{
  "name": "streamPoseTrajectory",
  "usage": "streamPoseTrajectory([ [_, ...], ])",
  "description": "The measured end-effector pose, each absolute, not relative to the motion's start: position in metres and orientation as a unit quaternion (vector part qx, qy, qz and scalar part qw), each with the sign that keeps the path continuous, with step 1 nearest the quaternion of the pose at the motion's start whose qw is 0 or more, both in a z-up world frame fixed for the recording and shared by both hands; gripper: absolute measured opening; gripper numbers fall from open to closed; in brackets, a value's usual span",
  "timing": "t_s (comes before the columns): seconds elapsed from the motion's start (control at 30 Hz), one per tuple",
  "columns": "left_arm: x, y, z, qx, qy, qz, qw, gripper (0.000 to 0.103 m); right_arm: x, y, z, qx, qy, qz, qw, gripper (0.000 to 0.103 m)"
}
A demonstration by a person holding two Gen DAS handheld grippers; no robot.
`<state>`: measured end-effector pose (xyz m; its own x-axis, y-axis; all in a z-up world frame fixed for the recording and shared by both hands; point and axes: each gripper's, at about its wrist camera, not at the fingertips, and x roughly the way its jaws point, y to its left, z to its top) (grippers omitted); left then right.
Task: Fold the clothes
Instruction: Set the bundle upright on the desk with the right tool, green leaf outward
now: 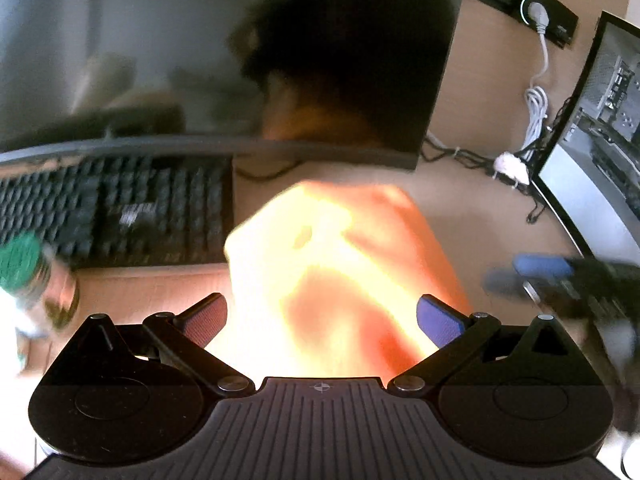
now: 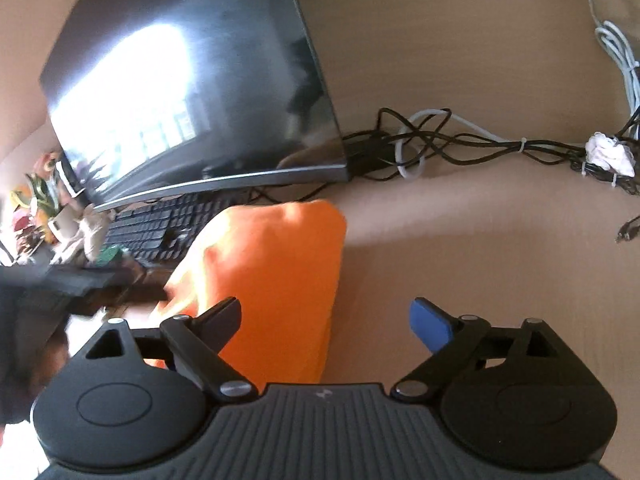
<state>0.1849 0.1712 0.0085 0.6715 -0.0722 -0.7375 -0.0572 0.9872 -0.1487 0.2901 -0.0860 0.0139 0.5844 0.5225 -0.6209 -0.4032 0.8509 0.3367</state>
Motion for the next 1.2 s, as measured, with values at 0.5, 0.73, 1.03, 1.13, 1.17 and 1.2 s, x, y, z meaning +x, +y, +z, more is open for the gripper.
streamPoseTrajectory([
  [0.5, 0.136, 0.185, -0.044, -0.078, 0.466, 0.054, 0.879, 0.103, 0.309, 0.002, -0.032, -0.100, 0.350, 0.258, 0.895, 0.098],
  [0.73, 0.124, 0.195, -0.033, -0.102, 0.453, -0.053, 0.884, 0.103, 0.252, -0.058, 0.005, -0.008, 0.340, 0.283, 0.897, 0.098],
  [1.03, 0.138, 0.190, -0.051, -0.068, 0.453, -0.095, 0.884, 0.103, 0.202, -0.017, -0.020, -0.128, 0.372, 0.220, 0.893, 0.098],
  [1.13, 0.144, 0.191, -0.051, -0.062, 0.444, -0.066, 0.892, 0.103, 0.215, -0.002, -0.029, -0.166, 0.348, 0.176, 0.906, 0.098],
  [1.17, 0.146, 0.191, -0.051, -0.060, 0.440, -0.056, 0.894, 0.103, 0.222, 0.000, -0.033, -0.174, 0.343, 0.153, 0.910, 0.098],
  [1.2, 0.148, 0.191, -0.051, -0.058, 0.437, -0.046, 0.896, 0.103, 0.228, 0.001, -0.036, -0.173, 0.341, 0.140, 0.913, 0.098],
])
